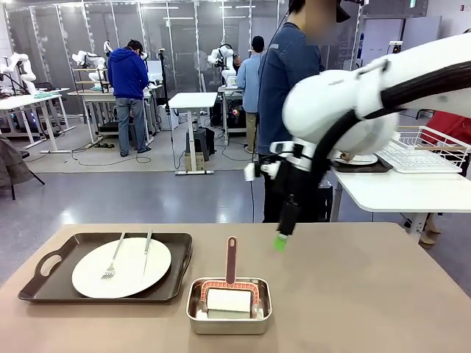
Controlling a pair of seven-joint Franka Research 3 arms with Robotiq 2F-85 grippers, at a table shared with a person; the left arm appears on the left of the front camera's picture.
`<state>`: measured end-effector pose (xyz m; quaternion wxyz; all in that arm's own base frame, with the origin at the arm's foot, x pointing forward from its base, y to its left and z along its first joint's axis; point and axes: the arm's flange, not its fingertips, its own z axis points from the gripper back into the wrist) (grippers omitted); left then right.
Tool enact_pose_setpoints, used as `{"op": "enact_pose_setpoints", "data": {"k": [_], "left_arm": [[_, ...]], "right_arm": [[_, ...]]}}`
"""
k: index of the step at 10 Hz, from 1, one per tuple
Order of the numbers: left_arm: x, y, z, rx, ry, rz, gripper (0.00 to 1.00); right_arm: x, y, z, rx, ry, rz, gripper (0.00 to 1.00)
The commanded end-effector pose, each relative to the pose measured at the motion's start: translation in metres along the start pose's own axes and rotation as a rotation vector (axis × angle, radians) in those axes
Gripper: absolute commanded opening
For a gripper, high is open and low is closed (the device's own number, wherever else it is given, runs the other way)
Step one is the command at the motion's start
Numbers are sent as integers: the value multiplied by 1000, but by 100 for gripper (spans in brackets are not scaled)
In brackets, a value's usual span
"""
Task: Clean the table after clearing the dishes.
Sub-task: When the left (or right) Handle tray is removed, use the left hand (or right hand) to clean the left (or right) side of the table with the Lint Roller.
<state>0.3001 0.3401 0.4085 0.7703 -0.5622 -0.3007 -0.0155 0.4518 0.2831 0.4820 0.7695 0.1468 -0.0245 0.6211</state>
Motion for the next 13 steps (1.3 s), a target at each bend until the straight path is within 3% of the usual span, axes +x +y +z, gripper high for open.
{"op": "enact_pose_setpoints", "data": {"k": [1,5,13], "left_arm": [[-2,-2,3,-1,1,0,100],[-2,-2,3,-1,1,0,100],[-2,-2,3,-1,1,0,100]], "right_arm": [[63,-26,2,6,145,90,100],[113,-36,-12,-47,213,215,100],[133,-60,-65,111,222,195,100]]}}
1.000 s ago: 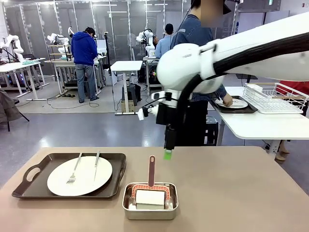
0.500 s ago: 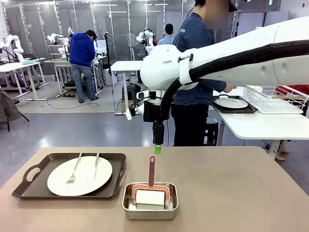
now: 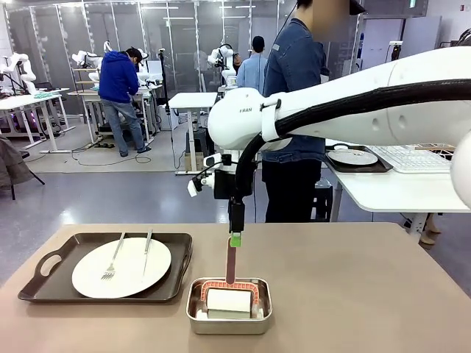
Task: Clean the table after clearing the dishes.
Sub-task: When the left (or right) Handle tray is removed, use the left hand (or right hand) to clean the left (or right) side of the table with the Lint Roller.
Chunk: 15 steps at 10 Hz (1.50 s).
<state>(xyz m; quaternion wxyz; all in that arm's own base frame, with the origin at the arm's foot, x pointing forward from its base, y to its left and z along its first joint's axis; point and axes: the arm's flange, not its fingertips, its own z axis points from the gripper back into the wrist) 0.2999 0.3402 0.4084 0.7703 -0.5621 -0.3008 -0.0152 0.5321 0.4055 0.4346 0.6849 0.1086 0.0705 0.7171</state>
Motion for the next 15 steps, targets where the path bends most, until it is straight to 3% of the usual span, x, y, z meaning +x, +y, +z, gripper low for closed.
{"op": "enact_pose_setpoints", "data": {"k": [1,6,7,8,9,11,14,15], "left_arm": [[-2,-2,3,-1,1,0,100],[-2,-2,3,-1,1,0,100],[-2,-2,3,-1,1,0,100],[-2,-2,3,-1,1,0,100],[-2,-2,3,-1,1,0,100],[-2,-2,3,-1,1,0,100],[-2,-2,3,-1,1,0,100],[-2,-2,3,-1,1,0,100]], "right_arm": [[11,0,-7,52,1,-33,100],[17,-4,-35,148,20,-51,100],[17,-5,-37,157,17,-51,94],[16,-6,-39,157,13,-49,80],[17,-5,-40,159,17,-45,41],[14,-5,-40,161,19,-52,0],[12,-6,-41,172,27,-52,4],[11,-6,-40,168,23,-56,0]]}}
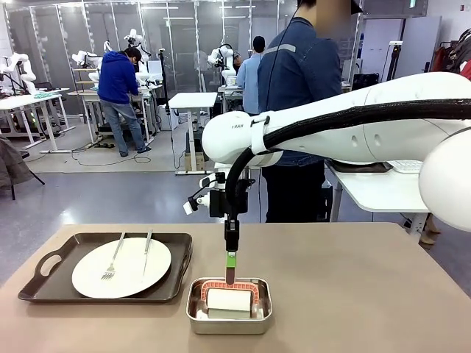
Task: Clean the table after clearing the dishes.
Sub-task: When the left (or right) Handle tray is removed, use the left hand (or right hand) to clean the left (or right) side of the table with the Lint Roller.
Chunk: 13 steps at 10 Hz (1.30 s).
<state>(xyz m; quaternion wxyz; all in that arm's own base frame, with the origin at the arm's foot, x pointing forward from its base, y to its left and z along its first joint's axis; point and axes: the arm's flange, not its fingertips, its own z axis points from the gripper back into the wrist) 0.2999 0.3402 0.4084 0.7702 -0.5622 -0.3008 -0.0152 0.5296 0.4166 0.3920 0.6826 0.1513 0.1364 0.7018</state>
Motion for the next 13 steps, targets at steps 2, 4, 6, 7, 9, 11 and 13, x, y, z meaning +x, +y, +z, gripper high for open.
{"op": "enact_pose_setpoints", "data": {"k": [2,4,6,7,9,11,13], "left_arm": [[-2,-2,3,-1,1,0,100],[-2,-2,3,-1,1,0,100],[-2,-2,3,-1,1,0,100],[-2,-2,3,-1,1,0,100],[-2,-2,3,-1,1,0,100],[-2,-2,3,-1,1,0,100],[-2,-2,3,-1,1,0,100]], "right_arm": [[2,8,6,-3,-6,-29,0],[-1,22,17,-9,1,-44,0],[-20,50,50,-57,-51,-172,12],[-35,66,67,-85,-75,-238,12],[-90,83,87,-85,-148,-427,12],[-154,92,77,-42,-293,-588,12],[-212,96,58,0,-488,-845,12]]}}
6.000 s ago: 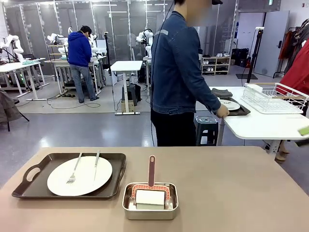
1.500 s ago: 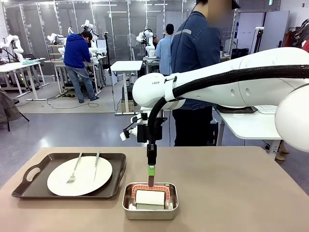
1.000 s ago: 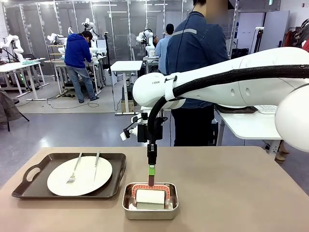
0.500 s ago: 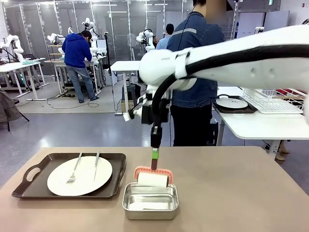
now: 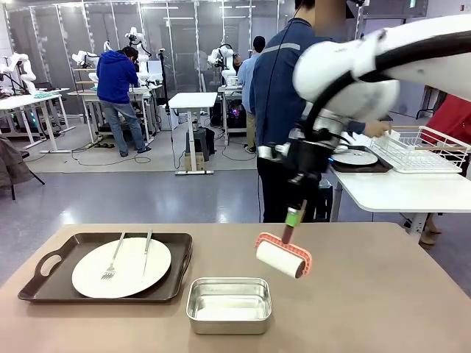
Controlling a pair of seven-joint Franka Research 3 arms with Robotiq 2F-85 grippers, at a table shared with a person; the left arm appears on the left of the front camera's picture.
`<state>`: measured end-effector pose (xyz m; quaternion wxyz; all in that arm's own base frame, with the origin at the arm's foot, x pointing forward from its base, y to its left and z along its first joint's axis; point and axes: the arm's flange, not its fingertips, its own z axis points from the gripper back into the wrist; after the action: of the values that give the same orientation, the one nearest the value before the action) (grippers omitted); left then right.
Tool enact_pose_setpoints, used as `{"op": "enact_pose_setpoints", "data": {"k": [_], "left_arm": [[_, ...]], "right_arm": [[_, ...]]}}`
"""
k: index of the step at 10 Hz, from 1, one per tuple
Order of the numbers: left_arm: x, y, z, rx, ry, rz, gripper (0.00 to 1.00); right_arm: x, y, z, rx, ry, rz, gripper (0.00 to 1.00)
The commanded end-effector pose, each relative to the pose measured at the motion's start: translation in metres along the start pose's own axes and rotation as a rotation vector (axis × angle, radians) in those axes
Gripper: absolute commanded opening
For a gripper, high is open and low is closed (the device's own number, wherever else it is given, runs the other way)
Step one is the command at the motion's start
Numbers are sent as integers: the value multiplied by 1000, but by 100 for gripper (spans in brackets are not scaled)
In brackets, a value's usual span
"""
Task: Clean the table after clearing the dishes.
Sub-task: When the left (or right) Handle tray is removed, use the left hand (or right hand) to clean the left (or right) side of the table with the Lint Roller.
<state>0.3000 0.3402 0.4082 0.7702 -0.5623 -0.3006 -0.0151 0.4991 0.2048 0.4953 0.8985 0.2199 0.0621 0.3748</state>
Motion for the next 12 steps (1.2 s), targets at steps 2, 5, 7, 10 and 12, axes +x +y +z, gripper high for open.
{"op": "enact_pose_setpoints", "data": {"k": [2,5,7,10,12], "left_arm": [[-2,-3,3,-1,1,-1,100],[-2,-3,3,-1,1,-1,100],[-2,-3,3,-1,1,-1,100],[-2,-3,3,-1,1,-1,100],[-2,-3,3,-1,1,-1,100]], "right_arm": [[-32,3,-28,0,-174,87,12],[-24,-18,-5,35,-88,-87,12],[-32,-21,-13,40,-119,-64,21],[-52,-78,-24,274,-285,-185,21],[-52,-102,-39,356,-364,-263,21]]}}
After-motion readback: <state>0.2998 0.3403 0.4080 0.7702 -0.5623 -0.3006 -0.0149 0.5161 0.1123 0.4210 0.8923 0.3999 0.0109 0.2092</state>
